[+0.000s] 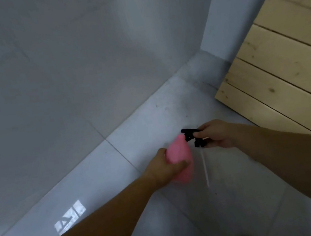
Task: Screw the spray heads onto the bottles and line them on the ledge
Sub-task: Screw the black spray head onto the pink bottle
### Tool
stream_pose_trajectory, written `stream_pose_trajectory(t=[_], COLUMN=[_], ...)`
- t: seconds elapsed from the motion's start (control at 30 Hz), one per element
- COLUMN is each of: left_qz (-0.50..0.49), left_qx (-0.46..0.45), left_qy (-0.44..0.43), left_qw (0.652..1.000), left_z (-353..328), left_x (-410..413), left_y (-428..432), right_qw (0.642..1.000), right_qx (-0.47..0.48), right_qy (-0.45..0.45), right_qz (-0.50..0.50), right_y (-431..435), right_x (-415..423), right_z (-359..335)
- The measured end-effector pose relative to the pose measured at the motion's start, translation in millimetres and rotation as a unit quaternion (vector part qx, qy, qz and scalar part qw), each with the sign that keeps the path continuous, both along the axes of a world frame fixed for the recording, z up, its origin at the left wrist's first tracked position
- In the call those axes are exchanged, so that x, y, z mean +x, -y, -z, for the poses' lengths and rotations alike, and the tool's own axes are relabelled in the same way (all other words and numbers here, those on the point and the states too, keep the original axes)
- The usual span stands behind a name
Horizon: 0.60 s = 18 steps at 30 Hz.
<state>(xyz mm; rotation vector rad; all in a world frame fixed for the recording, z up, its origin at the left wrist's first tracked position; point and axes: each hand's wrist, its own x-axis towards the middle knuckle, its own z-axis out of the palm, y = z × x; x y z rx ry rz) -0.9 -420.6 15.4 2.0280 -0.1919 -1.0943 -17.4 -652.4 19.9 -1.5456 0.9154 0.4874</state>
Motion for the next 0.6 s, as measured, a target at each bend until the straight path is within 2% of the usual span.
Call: stream_pose_trajectory(t=[0.13, 0.37, 0.47, 0.6], left_qz=[-0.008, 0.000, 0.029, 0.025], left_qx=[-0.034, -0.066, -0.057, -0.068], left_qy=[0.044, 0.167, 0.204, 0.237], left_qw=[0.998, 0.984, 0.977, 0.969], left_z=[-59.0, -190.3, -235.0, -281.1], left_x=[12.6, 7.4, -5.1, -28.0], left_y=[-27.1, -85.9, -120.5, -165.9], right_qw=[0.997, 0.976, 0.956, 0.910], right_qx=[0.041, 0.044, 0.034, 0.059], right_qy=[0.068, 0.210, 0.292, 0.405], right_qz=[-0.023, -0.034, 0.000, 0.066], right_y=[-13.0, -54.7, -79.6, -111.1], right_x=[11.0, -0.2, -13.0, -27.8], right_z=[-68.8, -211.1, -272.9, -348.0])
